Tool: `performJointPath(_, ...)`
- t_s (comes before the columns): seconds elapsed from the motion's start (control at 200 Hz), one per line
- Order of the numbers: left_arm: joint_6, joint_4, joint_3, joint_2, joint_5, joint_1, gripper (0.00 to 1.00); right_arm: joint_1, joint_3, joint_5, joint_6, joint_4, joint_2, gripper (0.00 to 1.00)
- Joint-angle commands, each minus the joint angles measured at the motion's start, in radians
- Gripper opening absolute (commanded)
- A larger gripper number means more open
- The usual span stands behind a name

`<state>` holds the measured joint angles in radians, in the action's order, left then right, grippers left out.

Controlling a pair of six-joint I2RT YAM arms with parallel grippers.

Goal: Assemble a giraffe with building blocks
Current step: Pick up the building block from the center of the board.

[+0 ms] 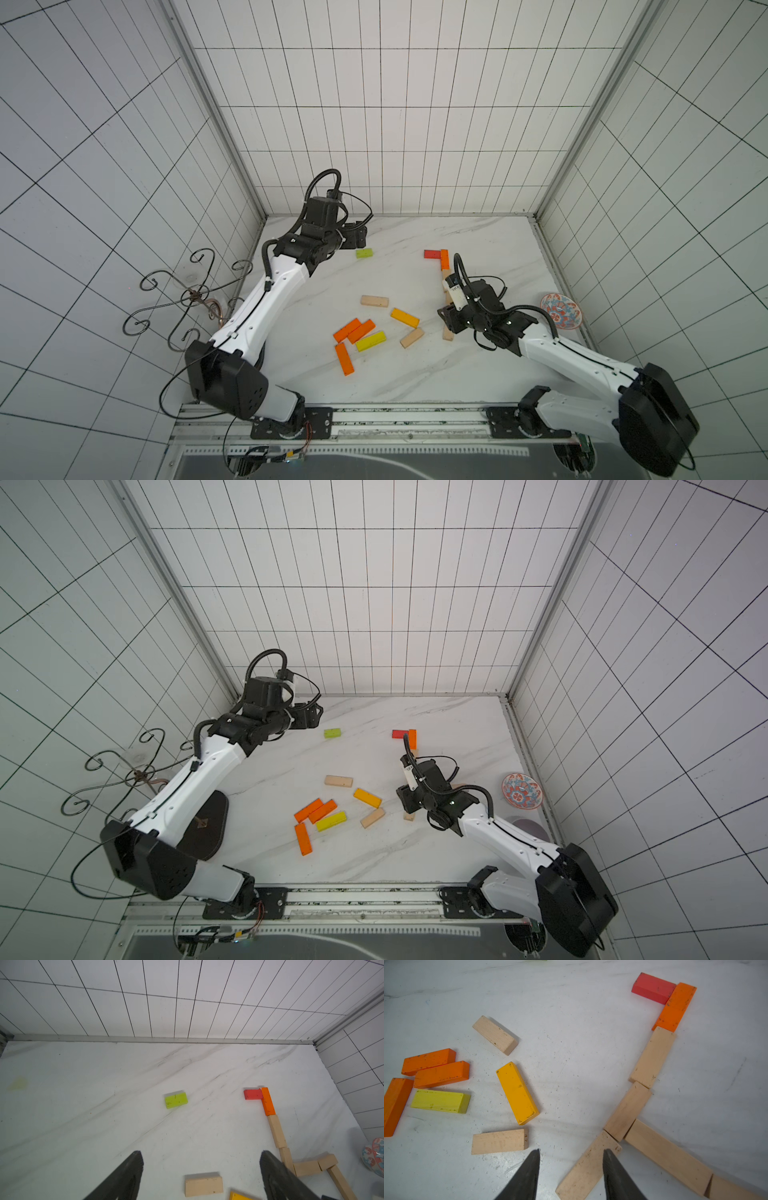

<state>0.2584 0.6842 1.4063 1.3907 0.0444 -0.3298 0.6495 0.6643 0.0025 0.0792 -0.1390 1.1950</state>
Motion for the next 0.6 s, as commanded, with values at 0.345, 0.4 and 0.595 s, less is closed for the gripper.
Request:
performJointPath(0.345, 0.029, 0.048, -0.24, -0.573, 0.008, 0.048, 0.88, 0.073, 0.515, -0.054, -0.499, -0.152, 0.371, 0.51)
performJointPath(0.4, 0.046, 0.054, -0.245, -0.616, 0.007, 0.047, 0.88, 0.078, 0.562, -0.061, -0.504, -0.157, 0.421, 0.51)
performJointPath(0.595, 0.094, 0.13, -0.223, -0.665, -0.044, 0.044, 0.88, 0.124, 0.727, -0.057, -0.531, -0.228, 0.618, 0.52)
